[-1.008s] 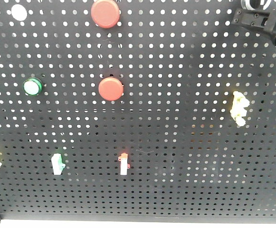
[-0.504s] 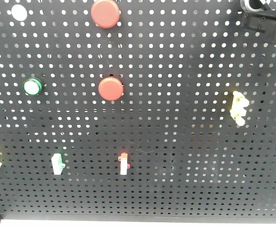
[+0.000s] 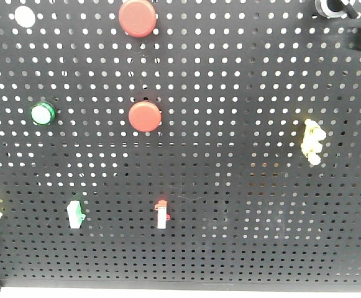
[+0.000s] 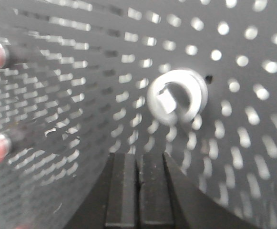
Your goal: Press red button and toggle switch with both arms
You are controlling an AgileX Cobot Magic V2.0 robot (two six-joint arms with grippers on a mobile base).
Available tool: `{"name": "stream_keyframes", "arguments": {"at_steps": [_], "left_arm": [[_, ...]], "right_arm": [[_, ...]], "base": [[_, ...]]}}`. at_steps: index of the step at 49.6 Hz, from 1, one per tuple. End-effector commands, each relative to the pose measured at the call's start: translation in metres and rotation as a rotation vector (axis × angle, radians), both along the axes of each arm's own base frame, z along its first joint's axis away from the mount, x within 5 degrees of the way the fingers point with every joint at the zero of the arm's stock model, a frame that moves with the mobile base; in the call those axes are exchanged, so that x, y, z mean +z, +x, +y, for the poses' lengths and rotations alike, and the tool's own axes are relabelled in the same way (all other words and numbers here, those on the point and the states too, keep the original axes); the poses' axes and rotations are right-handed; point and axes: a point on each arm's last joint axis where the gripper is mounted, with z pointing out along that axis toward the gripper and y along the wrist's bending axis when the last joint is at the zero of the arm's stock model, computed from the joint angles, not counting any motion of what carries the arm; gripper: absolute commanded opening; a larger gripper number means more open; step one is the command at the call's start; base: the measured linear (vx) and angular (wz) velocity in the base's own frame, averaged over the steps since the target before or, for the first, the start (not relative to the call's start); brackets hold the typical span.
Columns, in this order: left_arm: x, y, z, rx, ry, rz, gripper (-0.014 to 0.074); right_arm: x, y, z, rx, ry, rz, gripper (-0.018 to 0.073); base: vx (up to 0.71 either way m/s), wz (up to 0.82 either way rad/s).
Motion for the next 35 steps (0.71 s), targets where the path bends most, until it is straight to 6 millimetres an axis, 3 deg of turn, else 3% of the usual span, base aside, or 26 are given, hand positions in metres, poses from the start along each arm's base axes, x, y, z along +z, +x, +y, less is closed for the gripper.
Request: {"name": "stream_keyframes", "arguments": {"at_steps": [1,13,15,24,35], "left_arm": [[-0.005,0.004,0.002,0.044,-0.079,0.045,0.0002],[-0.049,-0.001,0.005,0.050,-0.057,0.151,0.0002],[-0.054,-0.001,0.005,0.051,-0.057,0.172,0.0002],[-0.057,-0.001,0.004,0.039,-0.048,0.186,0.0002],[-0.059,-0.004,0.001,-0.001,-0.029,0.214,0.0002]], "right_arm": [[-0.009,-0.027,-0.009,-0.093,0.047,-0.079,-0.0003],[-0.096,-0.108,-0.023,-0.242,0.064,-0.195,-0.0003],[-0.122,-0.123,-0.027,-0.287,0.092,-0.230,-0.0003],[-0.158,-0.139,-0.029,-0.302,0.112,-0.251,-0.0003],[-0.193,-0.133,-0.025,-0.259,0.101,-0.152,-0.0003]], "base": [[0.00,0.00],[0.00,0.00],[0.00,0.00],[0.00,0.00],[0.00,0.00]]}}
